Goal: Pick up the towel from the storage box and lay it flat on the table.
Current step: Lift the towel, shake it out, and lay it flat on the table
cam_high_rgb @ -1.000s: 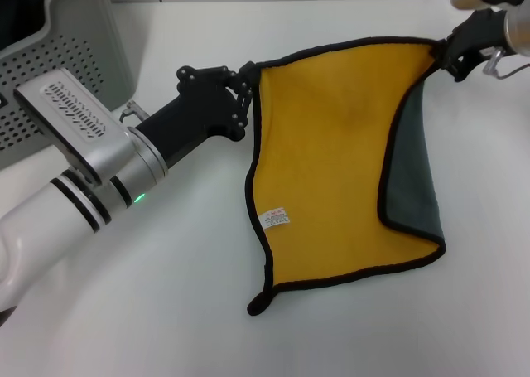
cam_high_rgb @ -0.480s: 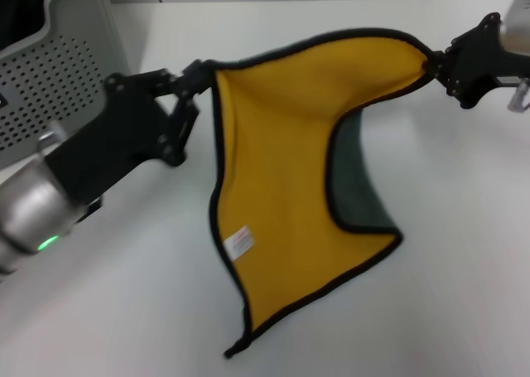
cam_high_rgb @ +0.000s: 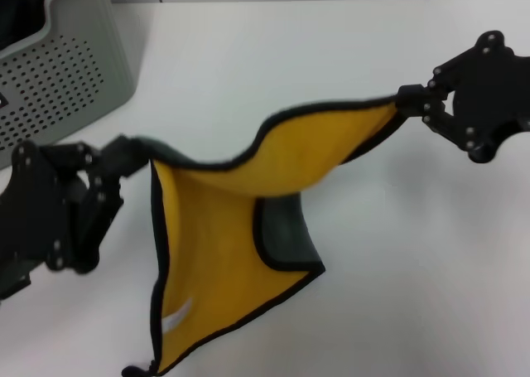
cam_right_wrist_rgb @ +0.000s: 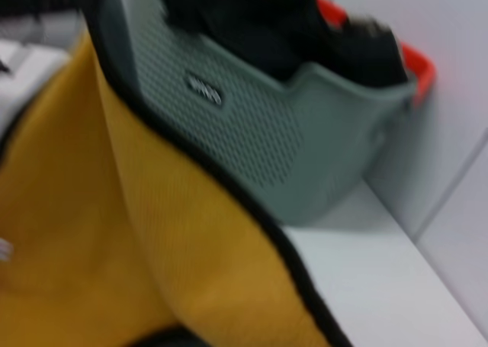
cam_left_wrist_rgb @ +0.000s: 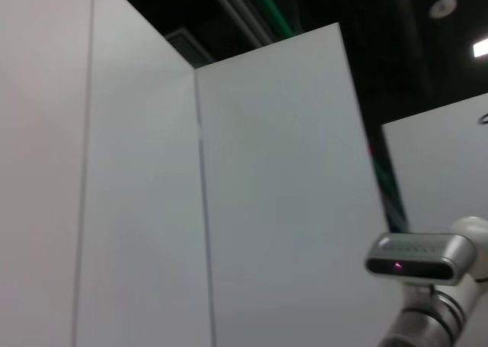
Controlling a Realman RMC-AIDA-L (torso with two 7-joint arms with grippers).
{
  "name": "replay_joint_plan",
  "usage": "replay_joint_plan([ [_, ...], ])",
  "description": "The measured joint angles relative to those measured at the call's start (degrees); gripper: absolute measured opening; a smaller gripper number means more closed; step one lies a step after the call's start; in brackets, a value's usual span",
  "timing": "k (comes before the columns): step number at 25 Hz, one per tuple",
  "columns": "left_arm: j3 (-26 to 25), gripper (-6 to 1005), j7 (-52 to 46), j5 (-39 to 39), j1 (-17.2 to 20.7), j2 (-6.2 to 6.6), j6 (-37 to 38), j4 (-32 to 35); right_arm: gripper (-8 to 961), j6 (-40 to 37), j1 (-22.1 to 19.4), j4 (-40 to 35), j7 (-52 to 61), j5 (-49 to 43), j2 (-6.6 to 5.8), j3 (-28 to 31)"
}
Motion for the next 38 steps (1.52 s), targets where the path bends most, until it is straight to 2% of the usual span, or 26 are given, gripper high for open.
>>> replay_joint_plan([
  [5,-0.39,3,0.61,4.98,0.26,1.74,0.08,5.06,33,-10.44,0.15,0.83,-3.93,13.27,0.02,9.71],
  [11,-0.5,7,2.48,7.44,0.66,3.68,0.24,12.15,33,-21.55,0.66,6.85,-8.09,26.63,0.05,21.51],
  [15,-1.05,10,2.55,9.47,1.78,5.47,0.26,18.13,32,-28.18,1.82,10.95,-9.04,30.6,0.1,24.61],
  [18,-5.45,12,2.61,15.97,3.59,6.19,0.29,22.86,31,-32.15,2.45,12.61,-9.88,32.31,0.1,24.79],
  [21,-12.84,14,2.49,24.82,6.4,5.89,0.31,27.31,31,-35.2,3.19,14.22,-12.09,33.01,0.08,24.89],
  [24,-20.47,16,0.79,30.38,9.11,4.55,0.28,29.04,33,-35.86,4.09,15.55,-12.38,31.82,-0.49,25.58],
  [27,-25.92,18,-2.57,33.19,10.25,3.16,0.19,28.76,34,-36.27,4.97,16.96,-12.01,30.82,-1.6,26.63],
  [32,-29.74,21,-6.27,34.87,10.74,2.26,0.16,28.51,36,-38.3,7.39,17.61,-7.77,29.82,-3.58,26.88],
  [33,-29.83,22,-6.46,35.11,10.71,2.22,0.15,28.57,37,-40.86,8.51,17.48,-5.92,29.87,-3.44,26.95],
  [34,-29.87,22,-6.54,35.32,10.7,2.2,0.15,28.62,37,-40.86,8.51,17.48,-5.92,29.87,-3.44,26.95],
  [38,-29.95,25,-6.58,35.55,10.86,2.12,0.12,28.58,39,-40.55,8.92,17.32,-2.99,29.31,-2.16,28.88],
])
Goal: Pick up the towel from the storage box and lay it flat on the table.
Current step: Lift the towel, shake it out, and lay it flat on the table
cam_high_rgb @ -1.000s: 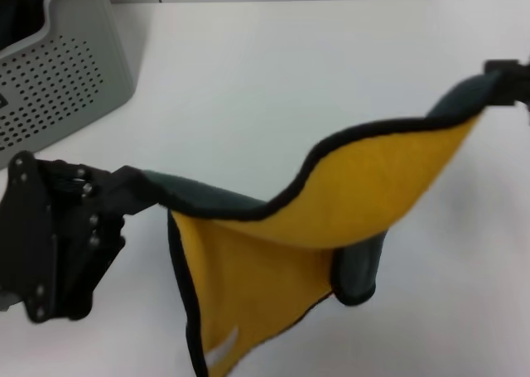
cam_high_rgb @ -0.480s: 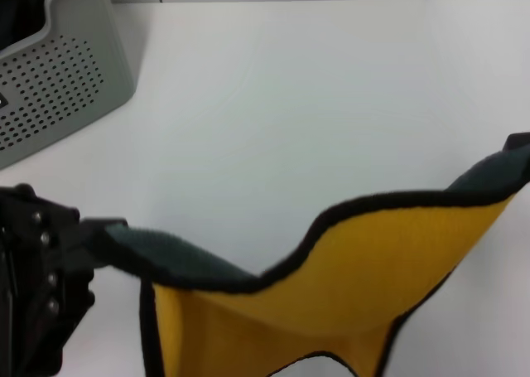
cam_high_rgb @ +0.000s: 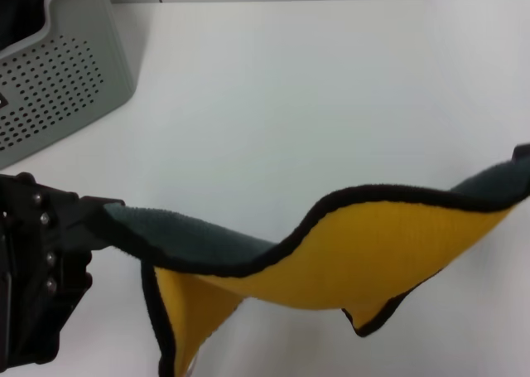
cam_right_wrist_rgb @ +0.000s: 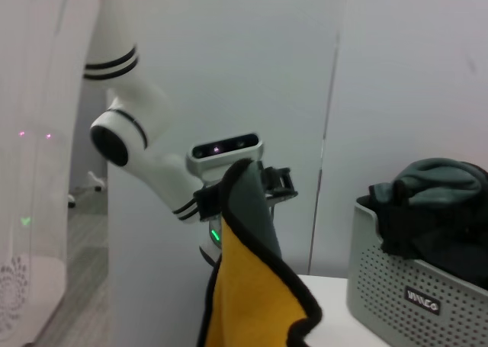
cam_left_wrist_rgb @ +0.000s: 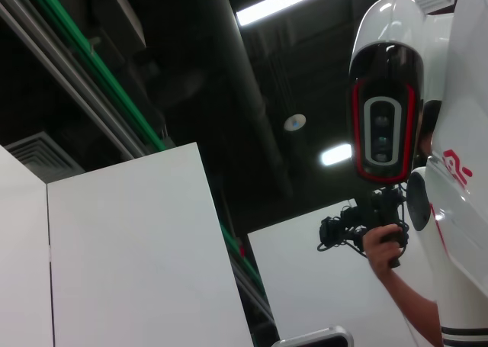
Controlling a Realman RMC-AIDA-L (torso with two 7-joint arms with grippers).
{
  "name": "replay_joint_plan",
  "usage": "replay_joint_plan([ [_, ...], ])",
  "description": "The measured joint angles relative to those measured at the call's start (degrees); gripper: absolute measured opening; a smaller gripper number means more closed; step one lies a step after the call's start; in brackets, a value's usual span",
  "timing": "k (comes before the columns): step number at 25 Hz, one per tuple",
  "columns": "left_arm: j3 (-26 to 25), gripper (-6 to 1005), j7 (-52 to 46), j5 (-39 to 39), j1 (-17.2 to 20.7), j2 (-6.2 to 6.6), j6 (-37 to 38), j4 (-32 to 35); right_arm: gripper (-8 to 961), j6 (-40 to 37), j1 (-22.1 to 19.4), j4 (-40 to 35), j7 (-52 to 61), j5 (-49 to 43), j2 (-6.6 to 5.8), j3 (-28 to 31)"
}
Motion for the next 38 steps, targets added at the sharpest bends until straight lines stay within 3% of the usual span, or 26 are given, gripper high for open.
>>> replay_joint_plan([
  [4,-0.12,28,-0.09,-0.06,0.93,0.09,0.0,0.32,41,-1.84,0.56,0.18,3.11,0.33,0.24,-0.68],
  [12,-0.17,33,-1.46,-0.15,4.56,0.01,0.04,0.63,44,-2.12,-1.99,2.43,8.82,2.73,2.39,-2.83],
  [14,-0.33,34,-1.73,-0.18,5.33,-0.46,0.01,-0.12,45,-2.03,-2.55,5.43,8.59,2.9,2.37,-3.38],
  [16,-1.4,36,-1.86,-0.09,5.1,-1.8,-0.14,-2.83,46,-1.77,-2.55,10.21,7.26,1.72,2.12,-3.01],
  [18,-3.44,37,-2.17,0.33,2.84,-3.64,-0.26,-8.09,47,-1.03,-1.6,16.84,4.96,-1.28,1.51,-1.36],
  [22,-5.76,40,-2.02,0.71,-6.47,-6.83,-0.45,-23.27,49,1.34,0.88,24.91,2.44,-6.7,0.35,0.81],
  [23,-5.92,40,-1.39,0.69,-9.7,-7.67,-0.57,-27.36,49,4.33,2.97,29.84,0.76,-10.55,-0.43,1.14],
  [26,-6.0,42,1.0,0.69,-16.75,-9.64,-1.78,-35.57,50,8.64,5.25,33.76,-0.75,-14.67,-0.85,1.16],
  [31,-6.03,46,2.63,-0.09,-20.93,-11.16,-9.63,-36.11,52,16.15,8.29,36.92,-1.76,-20.85,-0.64,0.6],
  [38,-6.15,50,7.67,-2.9,-21.75,-13.31,-24.34,-31.98,55,25.37,11.51,38.95,-1.66,-27.97,0.12,0.4],
])
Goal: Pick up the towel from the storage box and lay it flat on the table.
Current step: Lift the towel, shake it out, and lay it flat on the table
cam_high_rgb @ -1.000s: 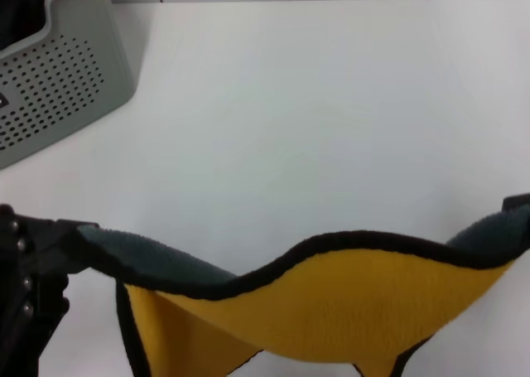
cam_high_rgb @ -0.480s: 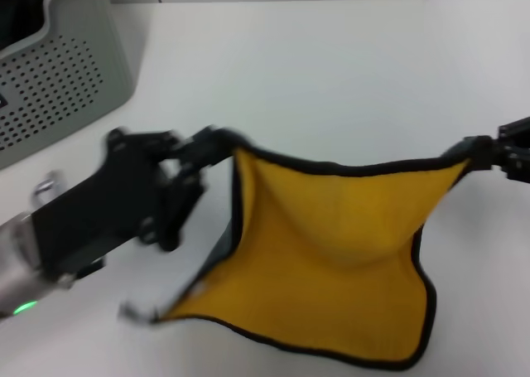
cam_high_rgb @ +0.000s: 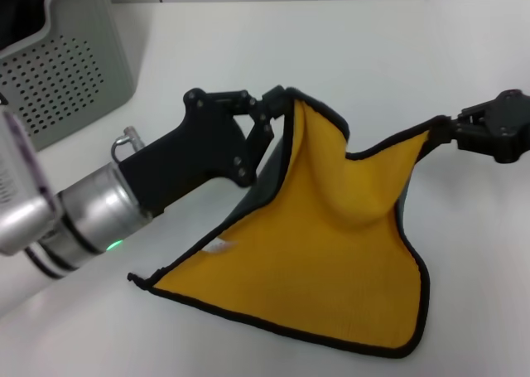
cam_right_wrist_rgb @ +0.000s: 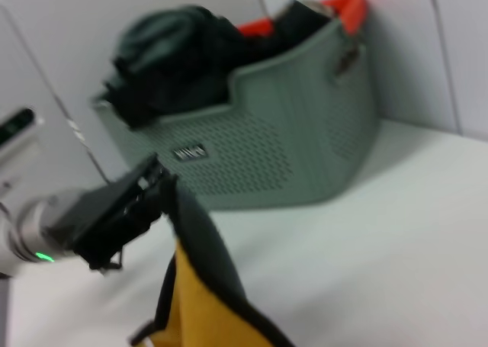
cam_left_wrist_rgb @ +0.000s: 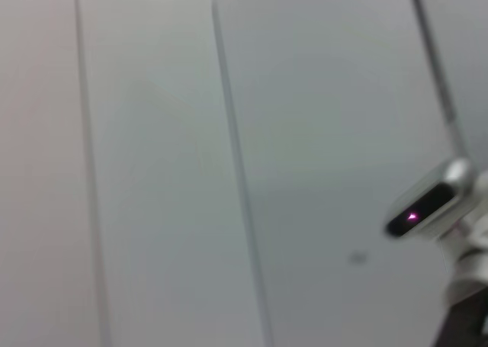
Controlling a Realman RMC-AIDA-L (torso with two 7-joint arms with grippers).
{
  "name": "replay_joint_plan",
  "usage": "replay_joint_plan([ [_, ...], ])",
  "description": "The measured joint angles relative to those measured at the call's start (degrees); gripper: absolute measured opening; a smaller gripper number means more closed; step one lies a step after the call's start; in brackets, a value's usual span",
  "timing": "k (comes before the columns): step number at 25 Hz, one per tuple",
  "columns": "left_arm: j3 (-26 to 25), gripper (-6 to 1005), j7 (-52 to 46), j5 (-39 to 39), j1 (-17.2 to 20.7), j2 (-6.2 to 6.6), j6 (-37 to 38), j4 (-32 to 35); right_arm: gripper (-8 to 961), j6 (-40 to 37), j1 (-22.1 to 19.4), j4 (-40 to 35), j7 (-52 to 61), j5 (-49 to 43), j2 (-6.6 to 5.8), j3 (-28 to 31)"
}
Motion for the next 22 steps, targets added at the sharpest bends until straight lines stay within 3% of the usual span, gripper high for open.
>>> replay_joint_plan([
  [4,-0.03,53,3.28,-3.1,-0.09,-0.65,-8.37,1.53,57,4.33,1.6,2.4,0.17,-3.95,0.42,0.0],
  [9,-0.03,56,4.46,-6.89,-0.7,-0.52,-15.95,2.39,59,8.84,1.69,4.65,-0.13,-5.48,0.63,-0.07],
  [22,0.06,65,15.17,-10.1,-1.6,-0.96,-23.94,3.63,65,19.3,0.87,7.79,0.13,-6.41,1.37,-1.53],
])
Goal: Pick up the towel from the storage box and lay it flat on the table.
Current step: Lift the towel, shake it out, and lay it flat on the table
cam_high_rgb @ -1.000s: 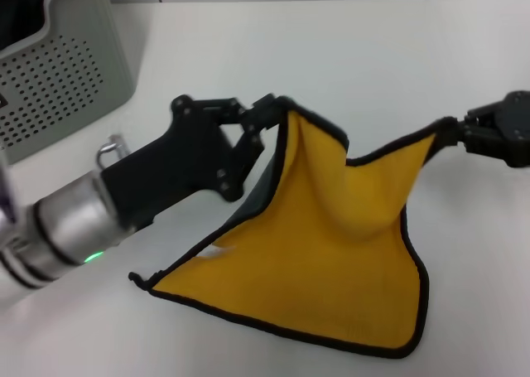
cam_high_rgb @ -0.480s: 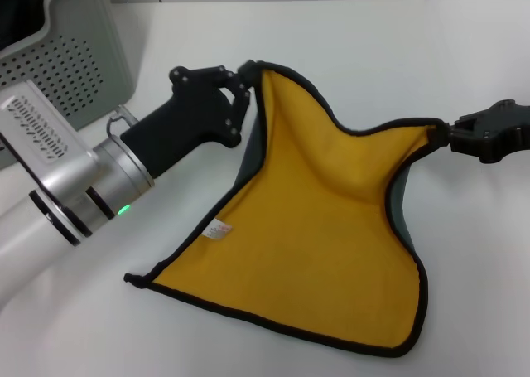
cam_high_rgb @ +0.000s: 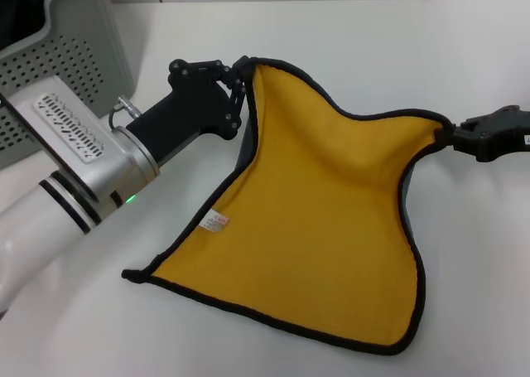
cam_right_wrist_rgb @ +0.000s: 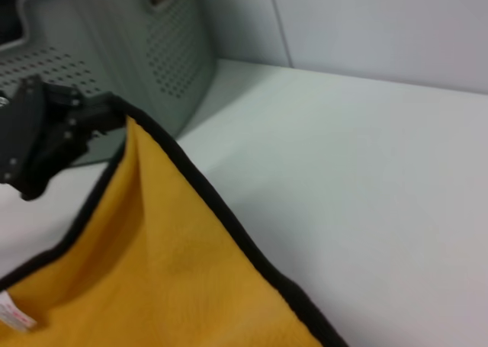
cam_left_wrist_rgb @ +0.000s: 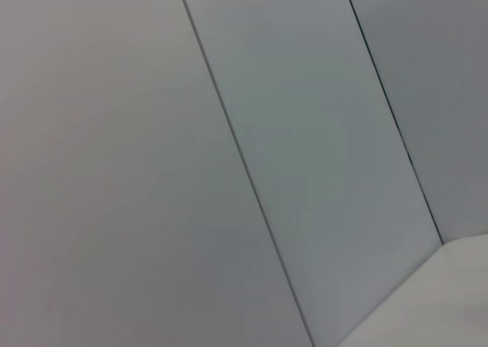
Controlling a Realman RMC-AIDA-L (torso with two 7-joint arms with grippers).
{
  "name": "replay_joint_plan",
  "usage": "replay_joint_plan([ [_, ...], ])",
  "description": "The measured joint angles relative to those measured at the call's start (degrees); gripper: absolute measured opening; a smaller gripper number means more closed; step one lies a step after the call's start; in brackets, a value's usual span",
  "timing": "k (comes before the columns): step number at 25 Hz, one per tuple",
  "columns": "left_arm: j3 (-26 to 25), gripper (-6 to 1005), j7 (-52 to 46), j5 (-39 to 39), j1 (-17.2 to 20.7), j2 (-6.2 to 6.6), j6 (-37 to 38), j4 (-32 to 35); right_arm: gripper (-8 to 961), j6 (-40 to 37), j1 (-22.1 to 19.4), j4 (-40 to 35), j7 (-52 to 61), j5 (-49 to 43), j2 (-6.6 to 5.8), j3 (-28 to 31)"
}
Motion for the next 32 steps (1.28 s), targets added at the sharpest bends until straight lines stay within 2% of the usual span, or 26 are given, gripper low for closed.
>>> replay_joint_plan([
  [5,-0.04,68,2.1,-0.03,-0.16,0.15,-1.53,0.75,67,2.02,-0.05,0.24,0.21,-2.28,0.26,-0.29],
  [17,0.09,76,16.15,-0.04,-0.7,-0.33,-6.47,2.37,73,10.09,1.3,1.24,0.03,-4.76,0.77,-2.19],
  [22,0.14,80,19.69,-0.03,-2.15,-0.3,-13.03,2.5,75,10.97,1.92,1.56,0.05,-4.39,1.13,-2.65],
  [27,-0.02,83,20.06,-0.03,-4.21,-0.27,-19.16,2.16,77,12.26,2.25,1.67,0.2,-2.22,1.27,-6.38],
  [32,-0.01,86,23.4,-0.03,-6.26,-0.24,-24.46,2.08,79,13.7,2.27,1.82,0.23,-1.11,1.25,-7.64],
])
